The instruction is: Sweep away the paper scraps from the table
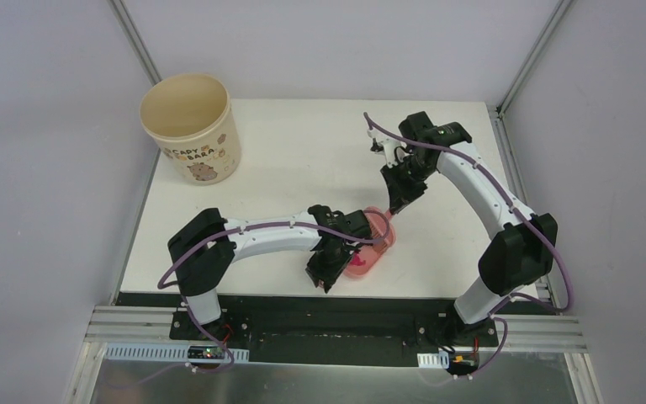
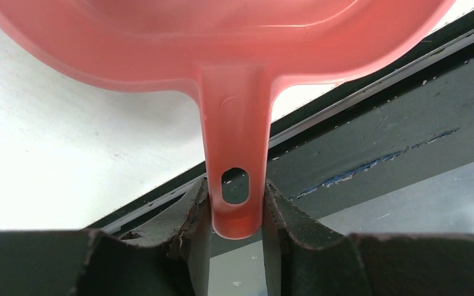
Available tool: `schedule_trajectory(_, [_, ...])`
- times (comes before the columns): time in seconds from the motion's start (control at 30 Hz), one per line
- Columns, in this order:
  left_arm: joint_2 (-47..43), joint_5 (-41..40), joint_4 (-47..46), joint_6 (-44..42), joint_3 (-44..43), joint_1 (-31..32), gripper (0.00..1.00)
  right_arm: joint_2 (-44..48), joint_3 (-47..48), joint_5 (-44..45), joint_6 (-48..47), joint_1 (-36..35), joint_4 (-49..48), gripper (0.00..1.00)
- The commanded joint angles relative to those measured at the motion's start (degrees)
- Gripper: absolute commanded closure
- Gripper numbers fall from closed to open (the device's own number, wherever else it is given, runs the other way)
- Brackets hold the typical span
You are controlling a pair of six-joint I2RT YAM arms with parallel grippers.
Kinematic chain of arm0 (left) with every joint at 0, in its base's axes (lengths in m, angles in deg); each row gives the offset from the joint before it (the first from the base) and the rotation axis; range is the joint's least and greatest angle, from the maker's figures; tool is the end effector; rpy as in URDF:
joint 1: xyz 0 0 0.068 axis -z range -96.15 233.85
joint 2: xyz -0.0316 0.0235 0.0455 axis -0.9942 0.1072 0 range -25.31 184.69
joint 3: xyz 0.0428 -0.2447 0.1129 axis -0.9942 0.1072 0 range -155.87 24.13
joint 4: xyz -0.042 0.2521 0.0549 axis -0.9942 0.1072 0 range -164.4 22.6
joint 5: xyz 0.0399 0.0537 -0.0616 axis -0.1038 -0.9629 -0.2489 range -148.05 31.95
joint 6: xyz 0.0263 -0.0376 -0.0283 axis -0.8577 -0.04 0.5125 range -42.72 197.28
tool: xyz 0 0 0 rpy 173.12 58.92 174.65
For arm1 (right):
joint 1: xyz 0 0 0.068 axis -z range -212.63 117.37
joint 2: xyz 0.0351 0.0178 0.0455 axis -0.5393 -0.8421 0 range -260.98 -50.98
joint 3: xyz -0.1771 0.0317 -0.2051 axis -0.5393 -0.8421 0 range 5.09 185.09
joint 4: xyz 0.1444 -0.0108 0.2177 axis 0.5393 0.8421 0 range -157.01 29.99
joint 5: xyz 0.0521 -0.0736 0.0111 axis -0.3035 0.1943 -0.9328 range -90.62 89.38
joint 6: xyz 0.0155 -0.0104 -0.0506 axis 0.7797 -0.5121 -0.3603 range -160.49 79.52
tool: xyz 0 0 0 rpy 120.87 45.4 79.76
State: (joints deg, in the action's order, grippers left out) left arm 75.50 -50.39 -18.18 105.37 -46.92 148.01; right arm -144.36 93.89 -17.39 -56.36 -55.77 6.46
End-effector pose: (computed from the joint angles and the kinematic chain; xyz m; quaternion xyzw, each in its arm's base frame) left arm 0.1350 -0.2897 0.1943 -0.3110 -0.9474 0.0715 0.0239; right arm 0.2782 0.1300 0.3116 -0.3428 0.9224 0.1513 0.0936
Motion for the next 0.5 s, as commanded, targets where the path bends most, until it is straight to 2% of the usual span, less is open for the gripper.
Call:
schedule_trajectory(0.0, [-0.47,0.77,-2.02,-0.06,-1.80,0.44,1.00,2.05,3.01,-10.18,2.77,-0.52,2.43,1.00])
schedule_trajectory(0.47, [-11.45,-6.65,-7.45,1.20,3.26,0.70,1.00,5.07,6.44,-7.09,0.35,-0.49,10.05,1.00])
